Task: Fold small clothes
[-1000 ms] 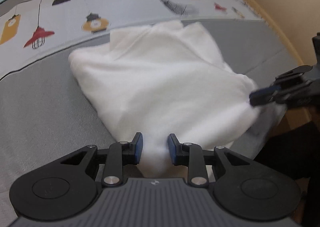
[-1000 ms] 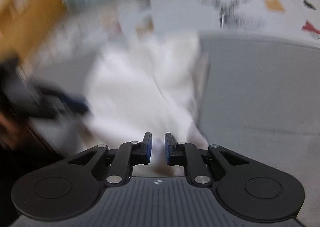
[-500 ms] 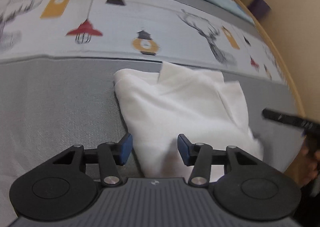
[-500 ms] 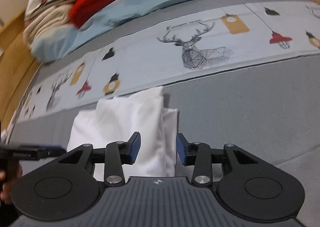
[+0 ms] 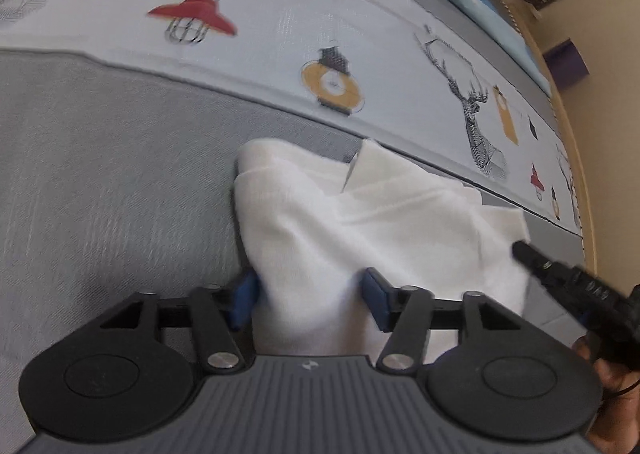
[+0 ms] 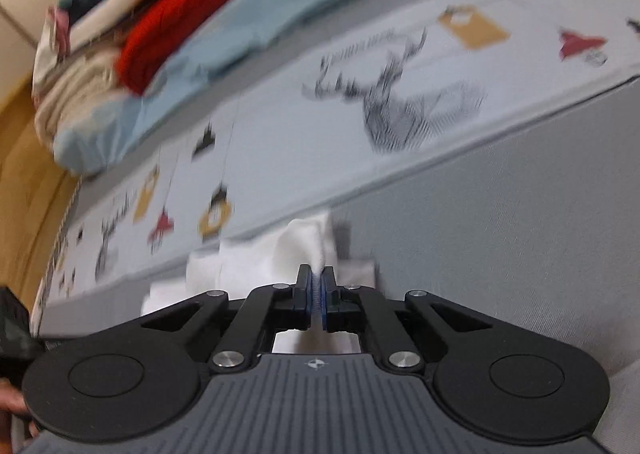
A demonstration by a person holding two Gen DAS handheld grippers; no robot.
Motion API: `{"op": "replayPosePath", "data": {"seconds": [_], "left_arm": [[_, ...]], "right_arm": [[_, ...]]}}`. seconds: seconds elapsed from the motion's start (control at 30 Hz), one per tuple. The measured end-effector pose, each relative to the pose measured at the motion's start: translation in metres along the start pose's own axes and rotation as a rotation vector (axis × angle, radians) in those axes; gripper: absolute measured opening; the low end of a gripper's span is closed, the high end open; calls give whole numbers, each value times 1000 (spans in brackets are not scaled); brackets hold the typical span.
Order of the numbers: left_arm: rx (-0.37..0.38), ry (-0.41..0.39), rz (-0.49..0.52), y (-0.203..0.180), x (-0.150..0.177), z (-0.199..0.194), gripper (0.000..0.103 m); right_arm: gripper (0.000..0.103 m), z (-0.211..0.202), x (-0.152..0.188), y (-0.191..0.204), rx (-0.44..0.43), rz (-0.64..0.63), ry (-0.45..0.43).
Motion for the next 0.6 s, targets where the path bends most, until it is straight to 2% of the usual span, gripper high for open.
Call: {"op": "replayPosePath", "data": {"seconds": [0.03, 0.07, 0.1, 0.17, 0.2, 0.23, 0.27, 0.3, 0.37, 0.5, 0.6], "left_arm": [[-23, -19, 48, -4, -4, 1, 10], [-40, -52, 93, -8, -8, -2, 8], [-52, -118, 135, -15, -14, -9, 7], [-46, -213, 196, -27, -20, -21, 5], [-38, -249, 205, -31, -22, -26, 5], [-34, -254, 189, -31, -24, -27, 7], [-25, -239, 155, -27, -24, -27, 14], [-4, -197, 95, -20, -23, -23, 31], [42, -126, 3, -9, -18, -16, 48], [39, -21, -18, 1, -10, -3, 51], [60, -8, -47, 5, -9, 3, 51]], "right_arm": [[3, 0, -2, -1, 21, -6, -12], [3, 2, -2, -3, 45, -13, -10], [4, 4, -2, -5, 60, -13, -2], [9, 8, 0, -10, 82, -13, 26], [13, 10, 1, -13, 98, -10, 43], [32, 10, 2, -15, 102, 1, 70], [44, 11, 4, -17, 99, 21, 94], [61, 9, 6, -19, 82, 39, 109], [63, 9, 13, -16, 44, 20, 138], [63, 24, 32, -13, 78, -62, 237], [63, 28, 33, -11, 68, -46, 248]]}}
Point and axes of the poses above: each gripper's, at about its wrist camera, not at the fingertips, and z roughly the way its jaws point, y to its left, x to its underside, the point moved 5 cm from there along z, roughly the way its jaws point, and after that the axes turned 13 degrees about x, right-handed, at the moved point
